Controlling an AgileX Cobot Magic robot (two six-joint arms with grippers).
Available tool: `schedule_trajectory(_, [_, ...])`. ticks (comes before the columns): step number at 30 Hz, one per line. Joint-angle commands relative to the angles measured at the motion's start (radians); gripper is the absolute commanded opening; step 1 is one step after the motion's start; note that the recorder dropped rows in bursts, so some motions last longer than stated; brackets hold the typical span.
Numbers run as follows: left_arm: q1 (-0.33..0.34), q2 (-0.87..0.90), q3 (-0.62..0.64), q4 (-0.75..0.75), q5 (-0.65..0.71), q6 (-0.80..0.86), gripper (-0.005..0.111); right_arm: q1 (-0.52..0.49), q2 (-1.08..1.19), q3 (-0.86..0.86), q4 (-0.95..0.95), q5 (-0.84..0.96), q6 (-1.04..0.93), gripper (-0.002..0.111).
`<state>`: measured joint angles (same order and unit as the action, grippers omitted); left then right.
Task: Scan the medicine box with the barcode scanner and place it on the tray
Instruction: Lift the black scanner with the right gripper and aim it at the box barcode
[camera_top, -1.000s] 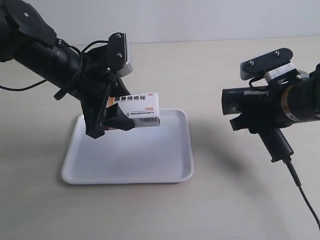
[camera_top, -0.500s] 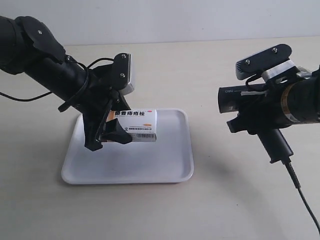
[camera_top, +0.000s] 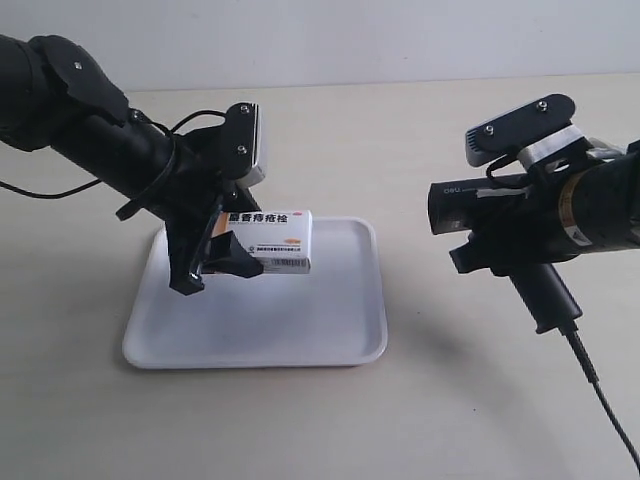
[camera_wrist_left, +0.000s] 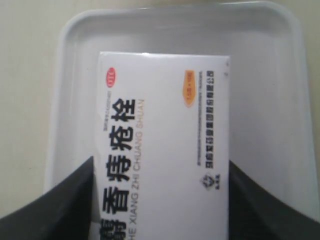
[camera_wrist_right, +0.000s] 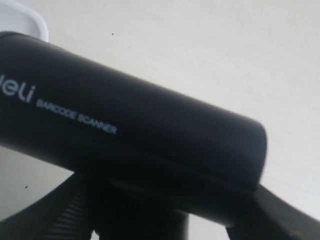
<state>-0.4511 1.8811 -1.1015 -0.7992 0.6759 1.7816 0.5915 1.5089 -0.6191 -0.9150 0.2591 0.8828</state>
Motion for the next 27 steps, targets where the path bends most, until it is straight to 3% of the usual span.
schedule_trajectory(1, [0.023,-0.003,0.010,-0.132,0.039,0.142,0.000,0.003,-0.012,-0.006,-0.001,-0.022,-0.027,0.000])
schedule_trajectory(11, [0.055,-0.007,0.010,-0.177,0.109,0.181,0.000,0.003,-0.006,-0.047,-0.008,0.024,-0.052,0.000])
schedule_trajectory(16, [0.055,0.001,0.010,-0.185,0.111,0.107,0.000,0.003,-0.004,-0.047,-0.024,-0.001,-0.037,0.000])
schedule_trajectory(20, [0.055,0.033,0.010,-0.256,0.101,0.086,0.000,0.003,0.045,-0.047,-0.128,-0.036,0.092,0.000])
schedule_trajectory(27, [0.055,0.147,0.010,-0.254,0.096,0.068,0.000,0.003,0.213,-0.079,-0.461,-0.019,0.504,0.000])
